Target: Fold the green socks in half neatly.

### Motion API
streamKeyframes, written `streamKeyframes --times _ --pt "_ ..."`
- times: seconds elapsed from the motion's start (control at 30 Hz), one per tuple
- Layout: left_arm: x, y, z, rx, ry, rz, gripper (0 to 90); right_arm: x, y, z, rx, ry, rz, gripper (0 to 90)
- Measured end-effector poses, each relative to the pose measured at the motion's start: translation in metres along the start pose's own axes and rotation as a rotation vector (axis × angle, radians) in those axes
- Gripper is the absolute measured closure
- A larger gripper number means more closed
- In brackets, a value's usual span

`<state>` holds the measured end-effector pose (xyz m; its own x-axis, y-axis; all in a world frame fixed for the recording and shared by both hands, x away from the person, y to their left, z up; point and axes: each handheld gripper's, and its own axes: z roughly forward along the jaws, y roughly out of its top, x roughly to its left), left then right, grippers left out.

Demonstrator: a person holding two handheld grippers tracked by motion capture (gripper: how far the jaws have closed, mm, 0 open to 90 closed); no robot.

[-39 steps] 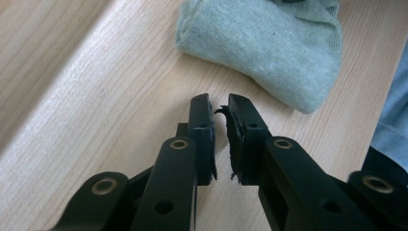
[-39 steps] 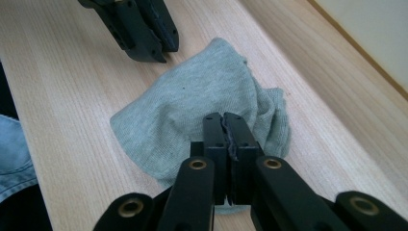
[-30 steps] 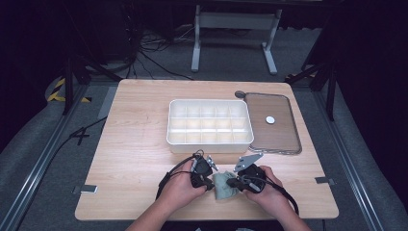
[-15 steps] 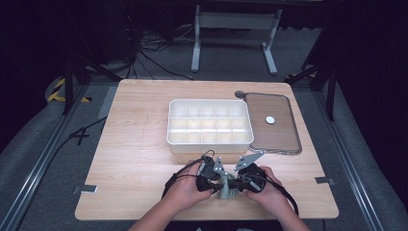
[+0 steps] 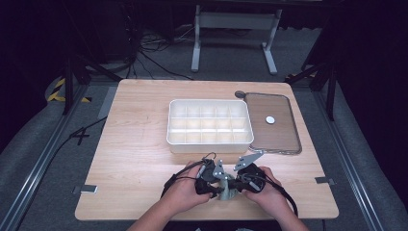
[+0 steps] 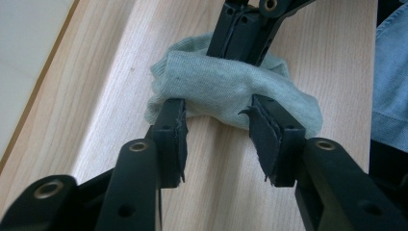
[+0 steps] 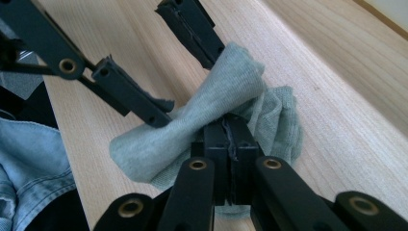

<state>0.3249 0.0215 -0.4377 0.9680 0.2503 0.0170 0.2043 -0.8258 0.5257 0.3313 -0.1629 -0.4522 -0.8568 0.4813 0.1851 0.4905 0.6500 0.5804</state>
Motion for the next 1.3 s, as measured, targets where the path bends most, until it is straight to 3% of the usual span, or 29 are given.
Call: streamKeyframes --times 0.23,0.3,0.43,0.57,0.73,0.8,0.93,1.07,1.3 --pt "0.0 0.002 0.001 -0.001 0.002 0.004 55.0 0.0 0.0 0.0 -0.002 -0.004 0.004 89.5" --pt "0.002 0.002 0.001 0.004 -0.001 -0.039 55.1 0.002 0.0 0.001 -0.006 -0.011 0.001 89.1" --pt "0.003 0.0 0.0 0.001 -0.005 -0.064 56.0 0.0 0.001 -0.003 -0.011 -0.02 0.0 82.4" --pt "0.006 0.0 0.002 -0.002 -0.01 -0.082 57.3 -0.004 -0.001 -0.018 -0.045 -0.017 0.04 74.7" --pt "0.007 0.001 0.002 -0.005 -0.02 -0.093 57.4 -0.011 -0.003 -0.035 -0.084 -0.023 0.062 74.1" --pt "0.008 0.001 0.002 -0.011 -0.019 -0.094 57.4 -0.017 -0.006 -0.043 -0.093 -0.047 0.072 74.6" --pt "0.008 0.001 0.002 -0.012 -0.024 -0.092 57.3 -0.029 -0.015 -0.043 -0.037 -0.096 0.098 82.5" --pt "0.006 0.002 0.001 -0.021 -0.027 -0.086 57.3 -0.031 -0.02 -0.027 0.06 -0.049 0.103 88.5" --pt "0.005 0.003 -0.002 -0.048 -0.028 -0.069 56.8 -0.024 -0.016 -0.022 0.063 -0.011 0.079 87.0"
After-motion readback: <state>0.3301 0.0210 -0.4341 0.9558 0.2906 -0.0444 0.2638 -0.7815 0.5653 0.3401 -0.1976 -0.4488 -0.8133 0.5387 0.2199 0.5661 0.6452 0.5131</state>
